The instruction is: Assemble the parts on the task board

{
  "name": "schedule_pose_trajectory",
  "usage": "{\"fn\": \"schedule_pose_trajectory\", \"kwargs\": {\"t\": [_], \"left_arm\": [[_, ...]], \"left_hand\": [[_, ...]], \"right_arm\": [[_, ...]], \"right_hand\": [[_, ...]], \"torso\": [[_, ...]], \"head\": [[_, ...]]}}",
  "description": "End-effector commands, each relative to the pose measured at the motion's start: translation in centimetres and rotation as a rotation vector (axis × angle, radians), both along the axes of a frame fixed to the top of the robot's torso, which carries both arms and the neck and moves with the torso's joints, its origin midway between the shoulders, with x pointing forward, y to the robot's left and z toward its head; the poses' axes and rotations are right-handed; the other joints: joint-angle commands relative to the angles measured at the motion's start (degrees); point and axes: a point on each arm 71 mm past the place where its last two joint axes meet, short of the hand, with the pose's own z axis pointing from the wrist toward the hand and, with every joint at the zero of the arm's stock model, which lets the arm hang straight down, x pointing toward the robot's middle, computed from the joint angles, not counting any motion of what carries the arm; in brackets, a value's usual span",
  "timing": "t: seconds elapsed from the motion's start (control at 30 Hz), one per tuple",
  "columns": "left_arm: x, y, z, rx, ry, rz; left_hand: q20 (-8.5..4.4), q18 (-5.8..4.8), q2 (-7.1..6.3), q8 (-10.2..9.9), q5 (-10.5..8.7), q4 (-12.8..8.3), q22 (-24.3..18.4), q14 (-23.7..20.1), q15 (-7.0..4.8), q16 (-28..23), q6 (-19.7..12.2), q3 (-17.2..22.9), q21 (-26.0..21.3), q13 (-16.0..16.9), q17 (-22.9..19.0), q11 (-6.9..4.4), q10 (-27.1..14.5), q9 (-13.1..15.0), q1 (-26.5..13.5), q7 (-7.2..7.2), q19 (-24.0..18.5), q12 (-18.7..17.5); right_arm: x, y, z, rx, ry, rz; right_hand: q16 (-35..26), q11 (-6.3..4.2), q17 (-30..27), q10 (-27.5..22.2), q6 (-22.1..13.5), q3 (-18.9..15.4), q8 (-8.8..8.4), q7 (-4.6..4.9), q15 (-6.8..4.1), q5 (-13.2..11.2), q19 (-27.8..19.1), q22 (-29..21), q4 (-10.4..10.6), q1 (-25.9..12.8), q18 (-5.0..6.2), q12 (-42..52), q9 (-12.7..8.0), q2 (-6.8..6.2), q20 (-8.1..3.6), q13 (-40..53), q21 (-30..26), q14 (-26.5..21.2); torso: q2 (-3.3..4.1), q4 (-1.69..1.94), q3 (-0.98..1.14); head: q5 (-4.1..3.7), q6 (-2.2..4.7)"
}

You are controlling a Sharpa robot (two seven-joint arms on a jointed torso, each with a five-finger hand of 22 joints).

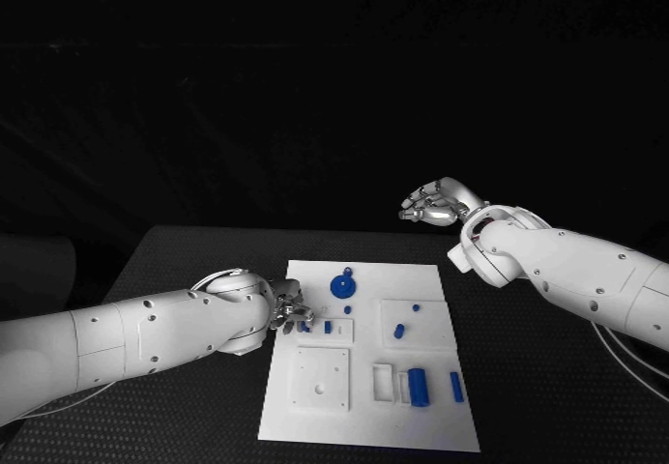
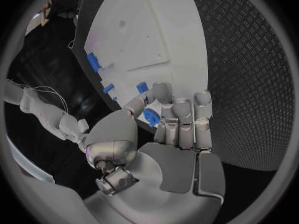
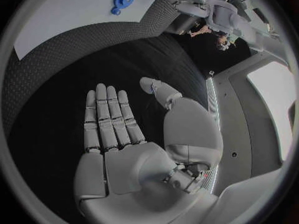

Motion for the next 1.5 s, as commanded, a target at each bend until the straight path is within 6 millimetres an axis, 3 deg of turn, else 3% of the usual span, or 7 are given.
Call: {"fn": "schedule_pose_trajectory", "kwargs": {"t": [0.03, 1.5], "left_arm": [[0.0, -0.2, 0.0, 0.01, -0.033, -0.015], [-0.4, -0.6, -0.9, -0.008, -0.017, -0.028]], "left_hand": [[-7.41, 0.45, 0.51, 0.2, 0.25, 0.04, 1.33, 0.89, -1.25, 0.27, 5.44, 0.27, 0.4, 0.09, 0.05, -0.31, -0.1, 0.1, 0.28, -4.95, 0.38, 0.24], [-7.54, 0.51, 0.53, 0.13, -0.42, 0.22, 1.21, 0.79, -1.46, 0.2, 5.12, 0.4, 0.63, 0.21, -0.11, -0.27, -0.36, 0.14, 0.13, -4.87, 0.55, 0.32]], "right_arm": [[-0.1, 0.1, 0.0, -0.002, 0.004, 0.01], [-0.1, 0.0, -0.1, -0.004, 0.008, 0.009]], "right_hand": [[-0.35, 0.12, -0.08, 0.1, -0.4, -0.09, 0.32, 0.05, 0.03, 0.21, -0.33, 0.1, 0.33, 0.47, 0.23, -0.39, -0.1, 0.07, -0.07, -0.04, -0.32, -0.4], [-0.45, 0.11, -0.12, 0.06, -0.45, -0.06, 0.35, 0.06, 0.06, 0.3, -0.48, 0.21, 0.38, 0.47, 0.19, -0.51, -0.17, 0.07, -0.05, -0.04, -0.44, -0.55]], "torso": [[0.01, -0.03, 0.06], [0.0, 0.0, 0.02]], "head": [[-0.03, 0.01], [-0.12, -0.07]]}}
